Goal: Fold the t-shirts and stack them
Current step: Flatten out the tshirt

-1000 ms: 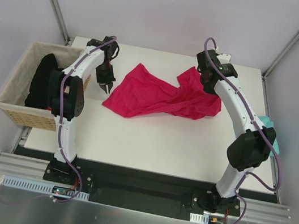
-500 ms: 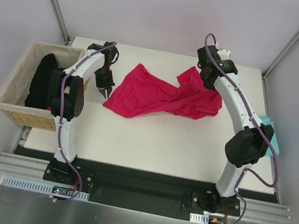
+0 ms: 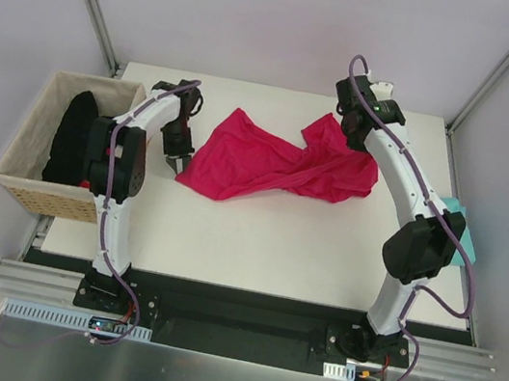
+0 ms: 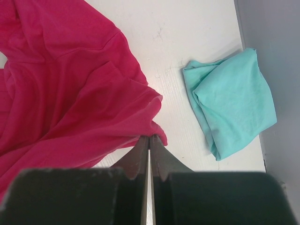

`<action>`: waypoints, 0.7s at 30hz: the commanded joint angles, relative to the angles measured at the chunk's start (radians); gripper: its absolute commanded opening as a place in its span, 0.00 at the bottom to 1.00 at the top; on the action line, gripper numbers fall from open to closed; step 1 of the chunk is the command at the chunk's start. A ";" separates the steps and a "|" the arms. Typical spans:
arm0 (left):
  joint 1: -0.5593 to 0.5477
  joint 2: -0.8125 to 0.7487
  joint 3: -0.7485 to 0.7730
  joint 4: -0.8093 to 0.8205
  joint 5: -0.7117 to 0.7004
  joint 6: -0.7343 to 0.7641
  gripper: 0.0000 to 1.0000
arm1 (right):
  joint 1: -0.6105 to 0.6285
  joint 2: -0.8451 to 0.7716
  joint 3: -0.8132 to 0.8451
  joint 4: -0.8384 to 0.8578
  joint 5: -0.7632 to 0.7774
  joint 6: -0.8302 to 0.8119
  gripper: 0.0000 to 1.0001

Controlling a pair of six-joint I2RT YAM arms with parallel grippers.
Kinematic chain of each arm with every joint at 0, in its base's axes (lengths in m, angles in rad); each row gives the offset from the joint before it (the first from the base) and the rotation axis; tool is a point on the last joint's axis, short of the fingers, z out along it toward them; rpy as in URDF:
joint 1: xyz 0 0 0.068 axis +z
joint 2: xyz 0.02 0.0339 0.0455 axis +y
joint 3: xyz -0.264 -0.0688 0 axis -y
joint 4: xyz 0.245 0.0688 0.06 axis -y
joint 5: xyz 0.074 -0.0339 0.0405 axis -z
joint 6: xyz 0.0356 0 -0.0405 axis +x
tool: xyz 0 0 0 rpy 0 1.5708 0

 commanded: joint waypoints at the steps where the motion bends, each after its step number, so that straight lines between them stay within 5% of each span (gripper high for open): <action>1: -0.011 0.029 0.001 -0.005 0.032 0.029 0.22 | -0.006 -0.007 0.048 -0.017 0.018 -0.008 0.01; 21: -0.011 0.111 0.044 -0.052 0.061 0.075 0.22 | -0.005 -0.014 0.045 -0.028 0.000 0.027 0.01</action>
